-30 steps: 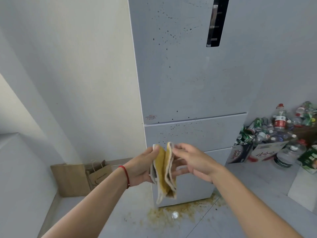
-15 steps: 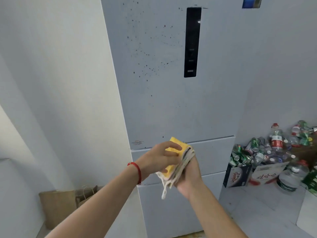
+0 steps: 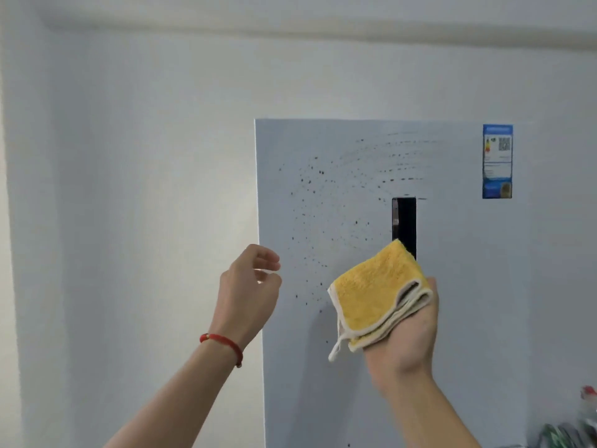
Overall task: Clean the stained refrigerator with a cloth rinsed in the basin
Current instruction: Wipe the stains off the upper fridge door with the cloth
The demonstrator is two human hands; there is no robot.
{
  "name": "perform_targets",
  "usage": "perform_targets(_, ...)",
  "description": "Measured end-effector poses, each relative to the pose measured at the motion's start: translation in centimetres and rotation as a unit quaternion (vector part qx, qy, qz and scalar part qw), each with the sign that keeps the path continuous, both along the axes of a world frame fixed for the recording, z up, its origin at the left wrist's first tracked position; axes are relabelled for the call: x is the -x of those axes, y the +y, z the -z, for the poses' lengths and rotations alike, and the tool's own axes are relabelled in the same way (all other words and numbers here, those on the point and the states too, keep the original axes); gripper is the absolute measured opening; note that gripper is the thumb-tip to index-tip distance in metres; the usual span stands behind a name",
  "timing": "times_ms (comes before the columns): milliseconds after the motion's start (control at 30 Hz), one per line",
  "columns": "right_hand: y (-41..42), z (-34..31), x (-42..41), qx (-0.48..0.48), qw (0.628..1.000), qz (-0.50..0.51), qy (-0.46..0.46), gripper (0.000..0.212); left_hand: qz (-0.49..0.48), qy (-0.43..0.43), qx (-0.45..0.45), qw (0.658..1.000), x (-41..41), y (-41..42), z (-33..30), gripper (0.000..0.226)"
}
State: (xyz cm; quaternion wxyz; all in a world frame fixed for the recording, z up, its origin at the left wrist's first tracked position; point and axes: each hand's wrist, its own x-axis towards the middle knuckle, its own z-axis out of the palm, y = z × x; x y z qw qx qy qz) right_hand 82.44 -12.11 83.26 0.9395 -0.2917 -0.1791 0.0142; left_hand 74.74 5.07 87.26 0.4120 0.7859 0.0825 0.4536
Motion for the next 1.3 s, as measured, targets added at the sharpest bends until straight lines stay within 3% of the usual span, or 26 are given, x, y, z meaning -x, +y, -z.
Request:
perform_targets(100, 2.1, -5.4, -1.3, 0.014, 0.987, 0.116, -0.106, 0.043, 0.007, -0.042, -0.033, 0.999, -0.8, 1.4, -3.2, 0.027)
perform_targets(167, 4.0, -7.8, -2.3, 0.074, 0.946, 0.212, -0.235, 0.060, 0.009, -0.061, -0.041, 0.997, -1.5, 2.0, -4.8, 0.026)
perform_targets(233, 6.6, -9.9, -4.5, 0.200, 0.844, 0.351, -0.353, 0.063, 0.005, -0.087, -0.049, 0.995, -2.2, 2.5, -6.6, 0.024)
perform_targets(333, 10.8, -12.2, -8.7, 0.419, 0.630, 0.501, -0.421, 0.069, -0.014, -0.138, -0.042, 0.989, -3.6, 3.6, -9.1, 0.021)
perform_targets(400, 13.1, -12.9, -10.3, 0.507, 0.479, 0.574, -0.430, 0.070, -0.028, -0.159, -0.030, 0.986, -4.6, 4.6, -10.5, 0.020)
perform_targets(433, 13.9, -13.0, -10.8, 0.525, 0.435, 0.597, -0.423, 0.071, -0.036, -0.166, -0.028, 0.985, -5.1, 5.1, -11.1, 0.020)
perform_targets(467, 14.4, -13.2, -10.9, 0.529, 0.414, 0.610, -0.420, 0.072, -0.044, -0.170, -0.029, 0.984, -5.6, 5.7, -11.6, 0.021)
perform_targets(633, 15.4, -16.9, -10.6, 0.525, 0.363, 0.624, -0.451, 0.078, -0.067, -0.221, -0.049, 0.972, -7.7, 6.8, -14.3, 0.031)
perform_targets(767, 15.3, -20.3, -10.8, 0.520, 0.325, 0.616, -0.495, 0.080, -0.048, -0.270, 0.007, 0.962, -8.8, 6.2, -16.9, 0.034)
perform_targets(900, 11.2, -20.2, -13.8, 0.512, 0.355, 0.638, -0.453, 0.081, -0.013, -0.262, 0.021, 0.965, -9.3, 6.6, -17.7, 0.039)
perform_targets(1033, 9.4, -20.7, -14.5, 0.531, 0.441, 0.633, -0.351, 0.082, -0.020, -0.229, -0.057, 0.972, -8.6, 6.4, -17.8, 0.041)
perform_targets(1100, 11.7, -20.9, -12.8, 0.514, 0.459, 0.625, -0.368, 0.082, -0.059, -0.222, -0.110, 0.967, -8.7, 5.8, -18.4, 0.040)
perform_targets(1233, 15.4, -20.3, -10.8, 0.510, 0.347, 0.590, -0.521, 0.084, -0.134, -0.206, -0.249, 0.937, -9.8, 3.4, -19.5, 0.041)
perform_targets(1300, 13.2, -20.9, -12.4, 0.503, 0.336, 0.600, -0.524, 0.079, -0.158, -0.186, -0.298, 0.923, -10.9, 1.9, -19.7, 0.045)
